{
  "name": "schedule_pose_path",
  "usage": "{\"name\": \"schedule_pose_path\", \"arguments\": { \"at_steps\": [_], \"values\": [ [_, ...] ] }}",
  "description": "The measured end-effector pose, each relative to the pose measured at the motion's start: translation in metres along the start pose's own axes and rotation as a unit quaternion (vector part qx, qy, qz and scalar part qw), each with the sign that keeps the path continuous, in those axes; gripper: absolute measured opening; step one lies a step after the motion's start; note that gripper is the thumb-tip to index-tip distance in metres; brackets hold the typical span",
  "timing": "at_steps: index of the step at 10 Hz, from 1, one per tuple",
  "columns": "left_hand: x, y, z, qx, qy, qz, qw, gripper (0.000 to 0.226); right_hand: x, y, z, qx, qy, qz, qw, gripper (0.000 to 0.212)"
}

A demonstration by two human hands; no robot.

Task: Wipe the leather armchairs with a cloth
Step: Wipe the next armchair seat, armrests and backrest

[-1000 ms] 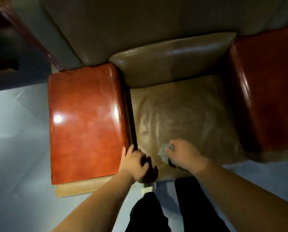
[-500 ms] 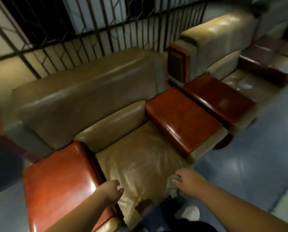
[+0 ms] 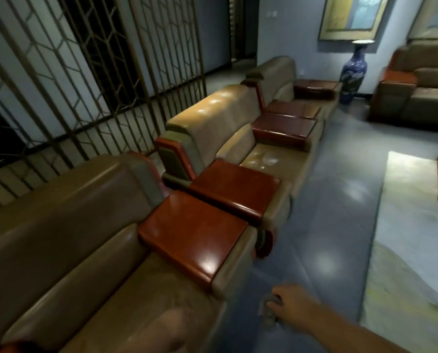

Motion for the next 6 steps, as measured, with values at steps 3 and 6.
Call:
{"name": "schedule_pose_path", "arguments": {
  "at_steps": [3, 6],
  "values": [
    [0.115, -0.02, 0.208, 0.026, 0.009, -0.033, 0.999, 0.034, -0.041, 0.079, 0.187, 0.054, -0.036, 0.061, 0.996, 0.021],
    [0.179, 0.016, 0.297, 0.07, 0.029, -0.018, 0.997, 0.034, -0.037, 0.118, 0.305, 0.112, -0.101, 0.107, 0.983, 0.032]
  ]
}}
Point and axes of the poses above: each hand's wrist, its own x-axis towards the middle knuckle, its own y-axis out of the back of the hand, z = x × y, the point moved 7 cm from there along x, towards the middle knuckle, and after that the axes turned 8 degrees about y, right-handed, at the moved point
